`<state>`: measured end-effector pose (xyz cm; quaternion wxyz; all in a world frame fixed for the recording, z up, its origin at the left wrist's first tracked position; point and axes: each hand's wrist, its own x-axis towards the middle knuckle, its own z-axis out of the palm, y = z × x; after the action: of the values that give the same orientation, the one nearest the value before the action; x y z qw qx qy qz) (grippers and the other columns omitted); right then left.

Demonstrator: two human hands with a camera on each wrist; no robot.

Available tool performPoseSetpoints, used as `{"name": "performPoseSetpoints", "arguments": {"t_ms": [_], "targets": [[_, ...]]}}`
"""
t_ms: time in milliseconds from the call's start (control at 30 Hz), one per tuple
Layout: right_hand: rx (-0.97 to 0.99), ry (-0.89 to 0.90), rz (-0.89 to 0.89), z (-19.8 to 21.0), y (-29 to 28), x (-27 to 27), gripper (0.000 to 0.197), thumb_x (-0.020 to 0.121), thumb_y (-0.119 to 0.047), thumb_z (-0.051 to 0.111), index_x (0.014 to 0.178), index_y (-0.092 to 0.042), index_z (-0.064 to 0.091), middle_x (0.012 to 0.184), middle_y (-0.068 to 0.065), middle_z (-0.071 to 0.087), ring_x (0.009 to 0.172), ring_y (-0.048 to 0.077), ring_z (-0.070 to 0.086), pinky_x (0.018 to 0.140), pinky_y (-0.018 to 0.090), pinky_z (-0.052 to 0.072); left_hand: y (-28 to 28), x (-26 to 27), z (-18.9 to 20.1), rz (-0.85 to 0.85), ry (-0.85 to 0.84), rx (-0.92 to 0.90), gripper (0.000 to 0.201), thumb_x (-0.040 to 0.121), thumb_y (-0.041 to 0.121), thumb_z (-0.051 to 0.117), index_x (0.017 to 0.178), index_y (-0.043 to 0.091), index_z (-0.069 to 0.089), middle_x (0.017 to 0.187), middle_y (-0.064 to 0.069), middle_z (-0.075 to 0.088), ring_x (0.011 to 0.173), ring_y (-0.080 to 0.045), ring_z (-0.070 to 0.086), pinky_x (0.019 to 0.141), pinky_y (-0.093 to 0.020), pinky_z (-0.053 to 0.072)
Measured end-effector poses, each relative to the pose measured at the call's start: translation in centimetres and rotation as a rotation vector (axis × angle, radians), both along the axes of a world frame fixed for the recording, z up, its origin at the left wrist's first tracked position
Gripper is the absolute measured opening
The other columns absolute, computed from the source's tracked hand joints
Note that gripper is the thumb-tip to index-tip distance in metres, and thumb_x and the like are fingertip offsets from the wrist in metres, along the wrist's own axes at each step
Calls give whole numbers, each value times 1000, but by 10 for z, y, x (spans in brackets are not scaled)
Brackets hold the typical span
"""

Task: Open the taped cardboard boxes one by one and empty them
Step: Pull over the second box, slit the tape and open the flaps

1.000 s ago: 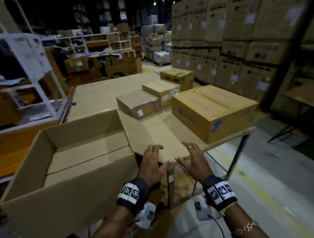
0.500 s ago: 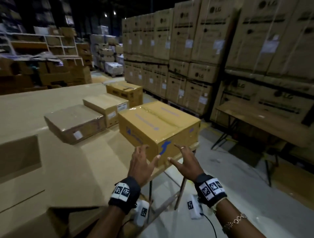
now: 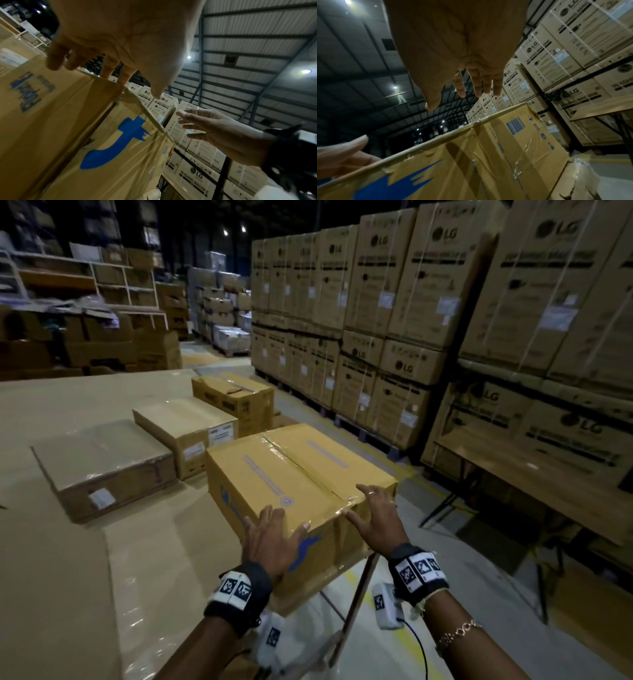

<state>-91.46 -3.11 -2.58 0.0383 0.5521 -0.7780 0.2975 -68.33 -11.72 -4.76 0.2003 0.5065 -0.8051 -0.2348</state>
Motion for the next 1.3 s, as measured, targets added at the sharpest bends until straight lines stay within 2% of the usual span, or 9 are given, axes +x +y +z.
{"name": "performPoseSetpoints", "arguments": {"t_ms": [67, 167, 367, 467, 567, 767, 1033, 1167, 1300], "targets": [[49, 28, -9, -3, -18, -18, 70, 88, -60, 61, 144, -23, 45, 144, 9, 44, 134, 29, 41, 108, 46, 38, -8, -8, -9, 28, -42, 34, 78, 83, 87, 27, 141, 36, 34, 159, 4, 24, 143, -46, 27, 107, -62, 34], [140, 56, -5, -10, -43, -51, 79, 84, -71, 56, 146, -24, 43, 150, 11, 38, 140, 30, 32, 111, 47, 35, -12, -18, -16, 86, -12, 52, 75, 85, 84, 32, 145, 39, 29, 165, 8, 11, 143, -43, 31, 109, -57, 35], [313, 197, -74, -10, -81, -120, 105, 66, -102, 23, 144, -34, 42, 150, 10, 39, 141, 33, 33, 113, 59, 23, -2, -45, -5, 209, -8, -37, 62, 95, 65, 46, 142, 27, 36, 164, -3, 16, 139, -32, 39, 111, -47, 36], [348, 116, -27, -12, -92, -138, 110, 62, -104, 21, 148, -37, 35, 142, 11, 47, 128, 35, 48, 105, 54, 38, -4, -45, -10, 244, -20, -82, 65, 90, 74, 41, 138, 31, 40, 161, -1, 23, 132, -34, 47, 105, -48, 43], [344, 123, 14, -15, -97, -135, 110, 63, -104, 21, 150, -37, 33, 131, 14, 50, 116, 37, 55, 95, 50, 48, -8, -37, -17, 247, -15, -111, 72, 84, 81, 36, 135, 31, 43, 157, 2, 29, 130, -29, 50, 101, -46, 46], [323, 119, 111, -16, -88, -97, 102, 68, -98, 28, 147, -34, 37, 127, 14, 45, 114, 37, 52, 87, 45, 50, -15, 13, -6, 332, -84, -104, 80, 77, 87, 45, 137, 35, 46, 156, 10, 33, 121, -25, 57, 94, -39, 48], [411, 39, 230, -7, -95, -63, 107, 65, -98, 35, 151, -33, 29, 152, 12, 23, 127, 41, 47, 99, 50, 46, -27, 56, 12, 318, -200, -80, 71, 81, 80, 54, 133, 32, 46, 147, 10, 42, 115, -21, 58, 88, -35, 48], [536, 2, 296, 5, -114, -63, 120, 53, -104, 38, 153, -42, 17, 164, 3, 1, 137, 42, 38, 108, 53, 40, -44, 50, 17, 306, -251, -25, 88, 73, 90, 48, 140, 34, 39, 154, 8, 33, 127, -25, 52, 100, -41, 45], [513, 74, 308, 4, -112, -63, 123, 51, -107, 33, 154, -42, 15, 165, -2, 3, 135, 40, 42, 104, 51, 42, -49, 45, 4, 322, -289, 13, 108, 64, 100, 42, 151, 36, 26, 163, 6, 15, 132, -35, 49, 108, -47, 42]]}}
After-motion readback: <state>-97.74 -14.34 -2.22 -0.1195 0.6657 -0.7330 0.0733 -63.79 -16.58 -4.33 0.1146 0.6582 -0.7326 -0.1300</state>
